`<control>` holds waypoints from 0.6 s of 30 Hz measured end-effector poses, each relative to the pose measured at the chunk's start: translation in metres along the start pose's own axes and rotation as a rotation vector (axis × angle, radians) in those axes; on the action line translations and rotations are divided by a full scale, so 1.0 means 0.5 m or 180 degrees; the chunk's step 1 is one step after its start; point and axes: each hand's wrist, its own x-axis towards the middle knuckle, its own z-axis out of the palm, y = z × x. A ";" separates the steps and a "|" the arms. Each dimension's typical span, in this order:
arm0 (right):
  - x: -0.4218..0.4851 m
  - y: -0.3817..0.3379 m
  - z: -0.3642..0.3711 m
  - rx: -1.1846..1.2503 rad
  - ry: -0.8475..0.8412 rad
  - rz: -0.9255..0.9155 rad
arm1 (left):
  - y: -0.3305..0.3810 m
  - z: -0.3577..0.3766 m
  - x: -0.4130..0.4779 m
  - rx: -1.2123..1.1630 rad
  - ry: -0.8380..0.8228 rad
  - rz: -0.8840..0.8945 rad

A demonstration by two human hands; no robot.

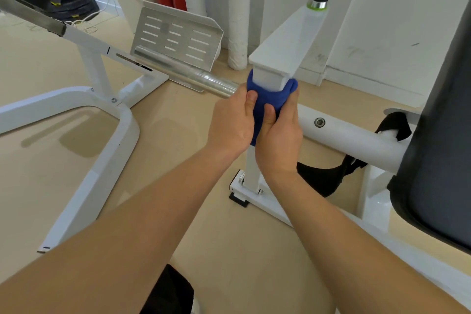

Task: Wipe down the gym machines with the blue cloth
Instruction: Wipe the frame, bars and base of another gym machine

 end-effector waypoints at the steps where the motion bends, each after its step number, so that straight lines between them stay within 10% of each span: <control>1: -0.013 0.016 0.009 -0.0036 -0.0029 0.0069 | -0.009 0.005 -0.005 0.0051 -0.0034 -0.0026; 18: -0.106 0.187 0.087 -0.0230 -0.0144 0.0546 | -0.156 0.089 -0.075 0.0363 -0.0605 -0.0341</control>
